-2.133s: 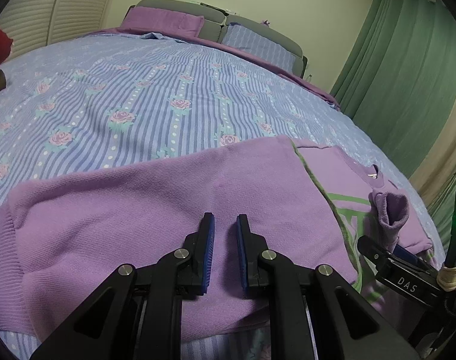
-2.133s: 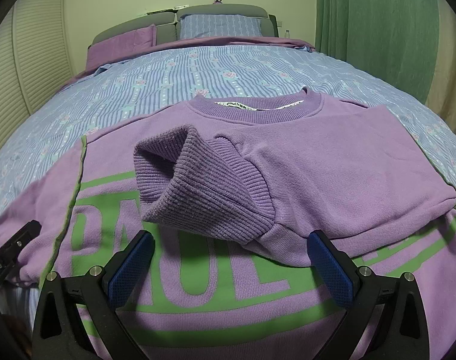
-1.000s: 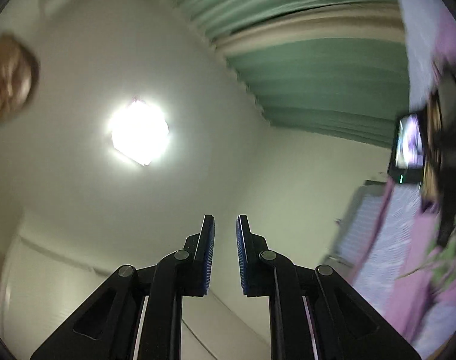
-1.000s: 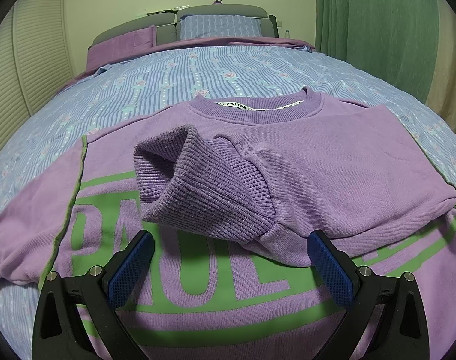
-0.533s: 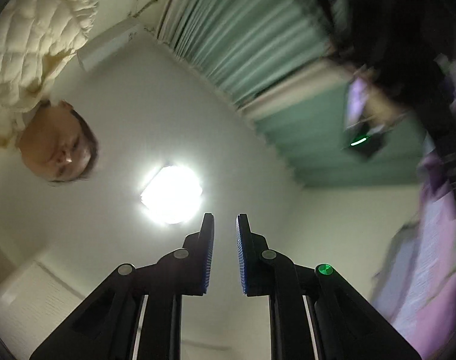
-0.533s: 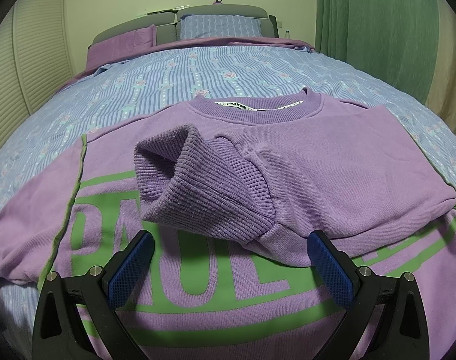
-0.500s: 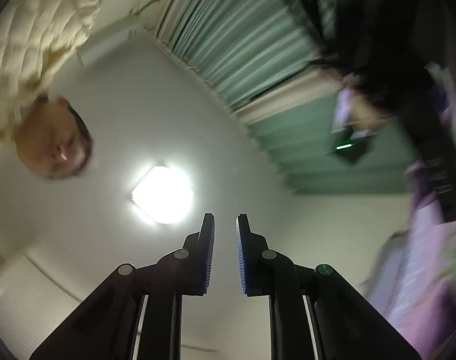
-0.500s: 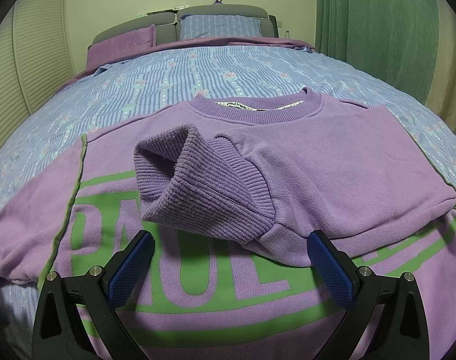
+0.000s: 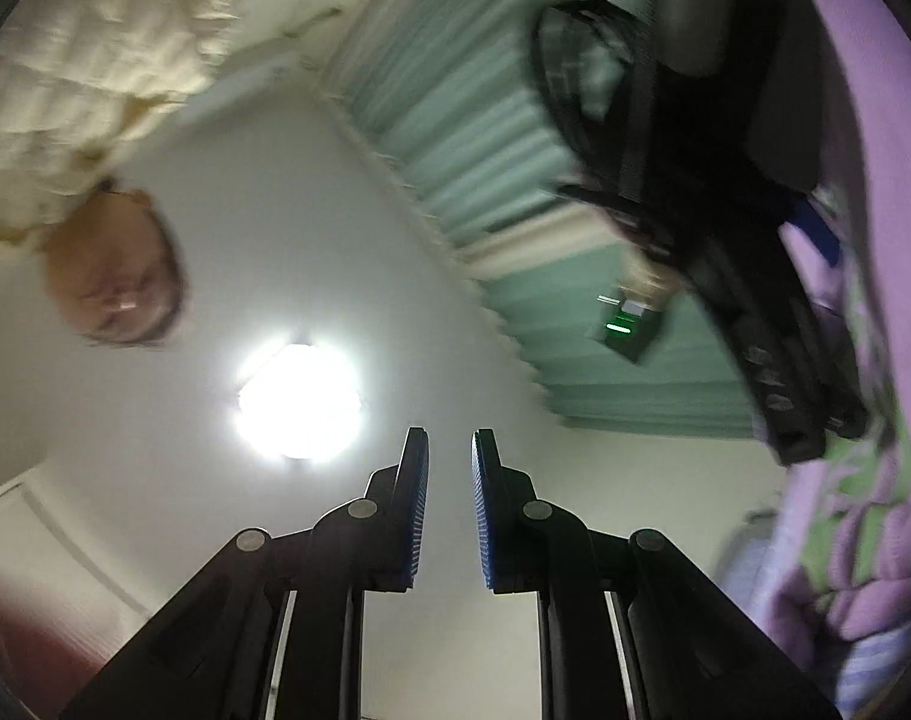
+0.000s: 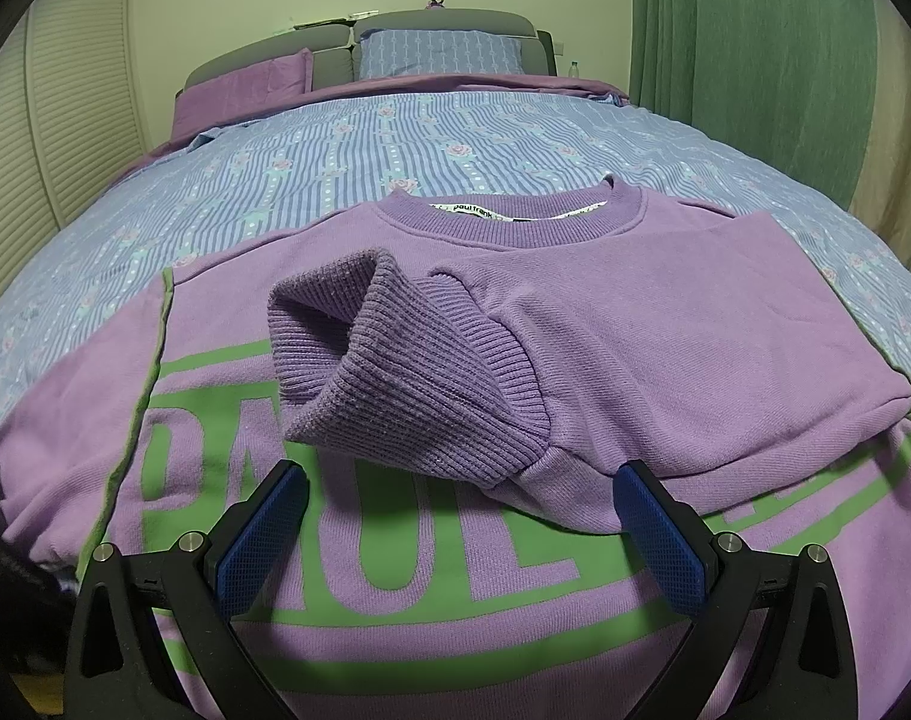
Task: Fold small clothes
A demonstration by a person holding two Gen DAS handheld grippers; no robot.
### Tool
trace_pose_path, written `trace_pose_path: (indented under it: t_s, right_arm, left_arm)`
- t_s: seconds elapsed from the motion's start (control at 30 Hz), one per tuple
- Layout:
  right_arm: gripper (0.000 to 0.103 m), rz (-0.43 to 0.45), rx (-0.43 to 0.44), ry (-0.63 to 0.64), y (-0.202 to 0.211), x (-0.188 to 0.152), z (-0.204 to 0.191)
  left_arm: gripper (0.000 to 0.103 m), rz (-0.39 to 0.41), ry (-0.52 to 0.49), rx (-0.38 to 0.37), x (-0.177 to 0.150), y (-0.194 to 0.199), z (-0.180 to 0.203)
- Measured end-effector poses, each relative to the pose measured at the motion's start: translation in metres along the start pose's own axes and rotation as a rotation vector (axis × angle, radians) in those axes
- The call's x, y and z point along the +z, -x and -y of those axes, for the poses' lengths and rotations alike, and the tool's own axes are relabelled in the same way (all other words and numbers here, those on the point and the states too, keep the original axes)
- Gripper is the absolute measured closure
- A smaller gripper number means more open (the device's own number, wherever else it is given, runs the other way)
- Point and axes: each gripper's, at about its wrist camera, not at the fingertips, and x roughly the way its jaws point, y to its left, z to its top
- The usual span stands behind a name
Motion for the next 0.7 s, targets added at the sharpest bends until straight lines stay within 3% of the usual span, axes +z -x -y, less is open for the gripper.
trace_pose_path:
  t_s: [0.17,0.33,0.43,0.7]
  right_arm:
    - [0.0,0.0,0.001,0.0,0.0,0.0,0.0]
    - [0.0,0.0,0.0,0.0,0.0,0.0,0.0]
    - [0.0,0.001,-0.001,0.001,0.0,0.0,0.0]
    - [0.0,0.0,0.0,0.0,0.0,0.0,0.0]
  left_arm:
    - [0.087,0.027,-0.027,0.367,-0.005,0.006,0.005]
    - [0.087,0.103,-0.035,0.532,-0.007,0.012,0.014]
    - [0.087,0.134,-0.044,0.597,-0.005,0.014,0.018]
    - [0.087,0.147,-0.051,0.594,0.012,-0.003,0.023]
